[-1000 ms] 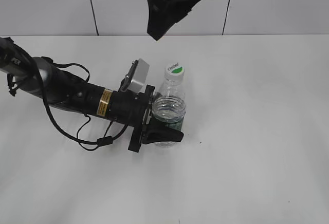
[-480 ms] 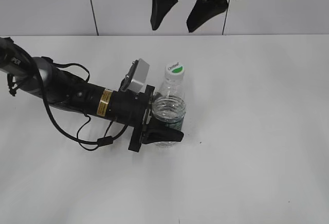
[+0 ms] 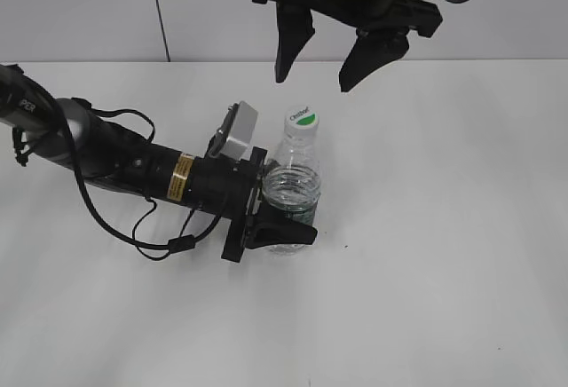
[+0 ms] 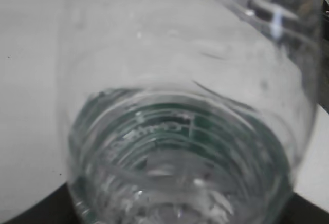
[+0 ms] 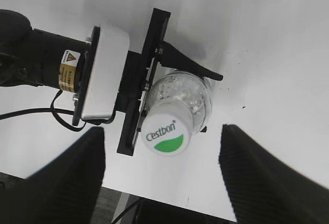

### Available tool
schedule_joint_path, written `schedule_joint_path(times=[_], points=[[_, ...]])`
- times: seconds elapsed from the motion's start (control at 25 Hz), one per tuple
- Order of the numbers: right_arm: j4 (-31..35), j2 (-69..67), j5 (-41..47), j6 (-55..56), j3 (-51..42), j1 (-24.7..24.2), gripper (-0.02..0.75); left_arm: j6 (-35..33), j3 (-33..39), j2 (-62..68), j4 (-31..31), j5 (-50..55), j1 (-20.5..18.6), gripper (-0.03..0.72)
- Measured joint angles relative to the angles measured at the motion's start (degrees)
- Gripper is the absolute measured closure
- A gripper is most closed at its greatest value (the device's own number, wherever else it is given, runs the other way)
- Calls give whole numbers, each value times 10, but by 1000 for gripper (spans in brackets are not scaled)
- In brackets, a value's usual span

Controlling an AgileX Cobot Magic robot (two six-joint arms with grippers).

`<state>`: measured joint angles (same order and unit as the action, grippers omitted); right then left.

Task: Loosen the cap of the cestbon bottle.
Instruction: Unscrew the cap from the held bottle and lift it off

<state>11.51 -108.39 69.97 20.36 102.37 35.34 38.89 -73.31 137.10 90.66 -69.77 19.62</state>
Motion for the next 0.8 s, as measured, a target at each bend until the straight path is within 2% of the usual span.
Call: schedule_joint_path(times=[0.8], points=[[7, -56, 0, 3, -1, 0, 211, 0, 0, 0, 0, -1, 0, 284]])
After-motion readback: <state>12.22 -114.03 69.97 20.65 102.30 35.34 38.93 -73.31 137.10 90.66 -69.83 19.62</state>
